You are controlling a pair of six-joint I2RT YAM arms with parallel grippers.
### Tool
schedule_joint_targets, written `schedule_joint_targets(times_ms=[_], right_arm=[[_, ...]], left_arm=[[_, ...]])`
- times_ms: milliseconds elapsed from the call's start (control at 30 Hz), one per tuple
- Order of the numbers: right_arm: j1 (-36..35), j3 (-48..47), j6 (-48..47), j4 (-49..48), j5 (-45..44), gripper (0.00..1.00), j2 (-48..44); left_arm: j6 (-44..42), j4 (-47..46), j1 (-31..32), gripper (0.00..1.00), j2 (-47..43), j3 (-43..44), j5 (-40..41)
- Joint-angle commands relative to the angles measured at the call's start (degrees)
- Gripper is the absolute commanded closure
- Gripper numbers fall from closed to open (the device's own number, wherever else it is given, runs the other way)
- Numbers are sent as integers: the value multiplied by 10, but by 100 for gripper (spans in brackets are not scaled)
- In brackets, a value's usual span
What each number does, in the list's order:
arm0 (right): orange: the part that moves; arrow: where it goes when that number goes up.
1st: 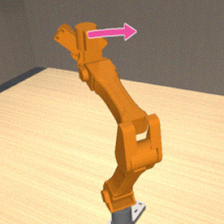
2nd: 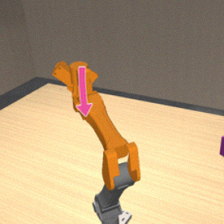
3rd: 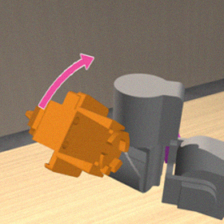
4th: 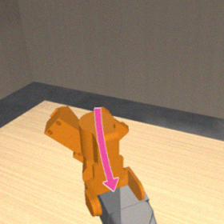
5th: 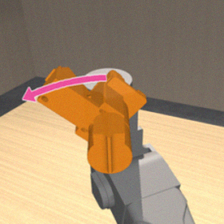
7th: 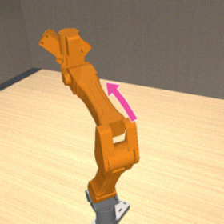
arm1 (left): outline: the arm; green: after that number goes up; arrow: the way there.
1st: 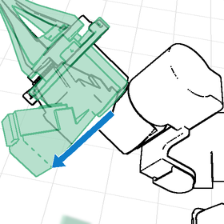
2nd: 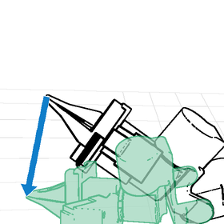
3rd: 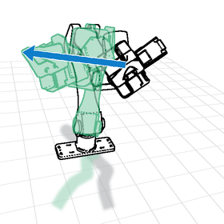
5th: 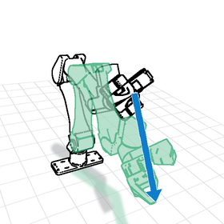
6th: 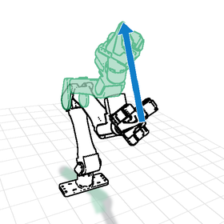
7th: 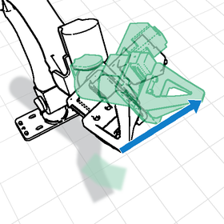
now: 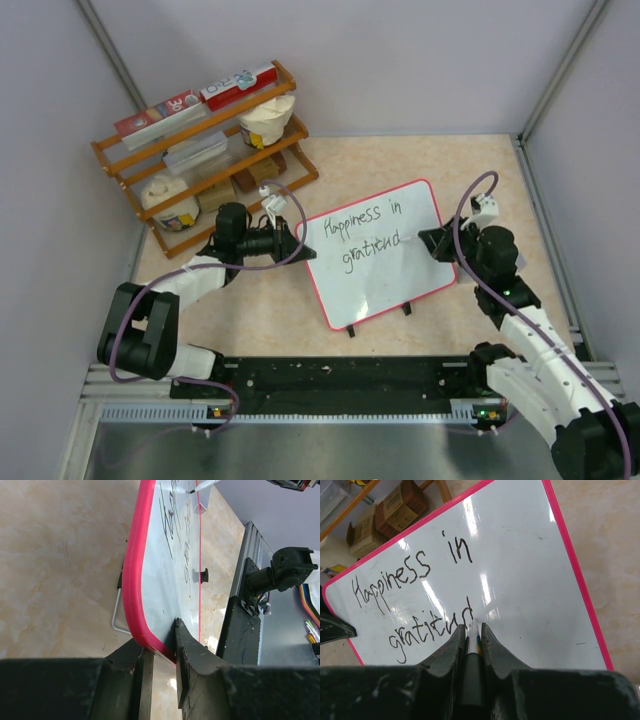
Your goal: Write a sentence on the whiteboard
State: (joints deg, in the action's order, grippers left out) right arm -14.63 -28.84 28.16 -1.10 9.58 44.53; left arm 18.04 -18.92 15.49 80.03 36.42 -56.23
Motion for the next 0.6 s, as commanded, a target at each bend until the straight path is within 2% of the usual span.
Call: schedule_joint_targets(times_ms=[0, 567], right_arm=[[-5, 5, -12, 8, 4, 100, -14], [-4, -12, 0, -7, -18, 100, -30]], left_arm=[[-91, 30, 15, 100, 12, -11, 29], [-92, 30, 15, 100, 11, -13, 31]])
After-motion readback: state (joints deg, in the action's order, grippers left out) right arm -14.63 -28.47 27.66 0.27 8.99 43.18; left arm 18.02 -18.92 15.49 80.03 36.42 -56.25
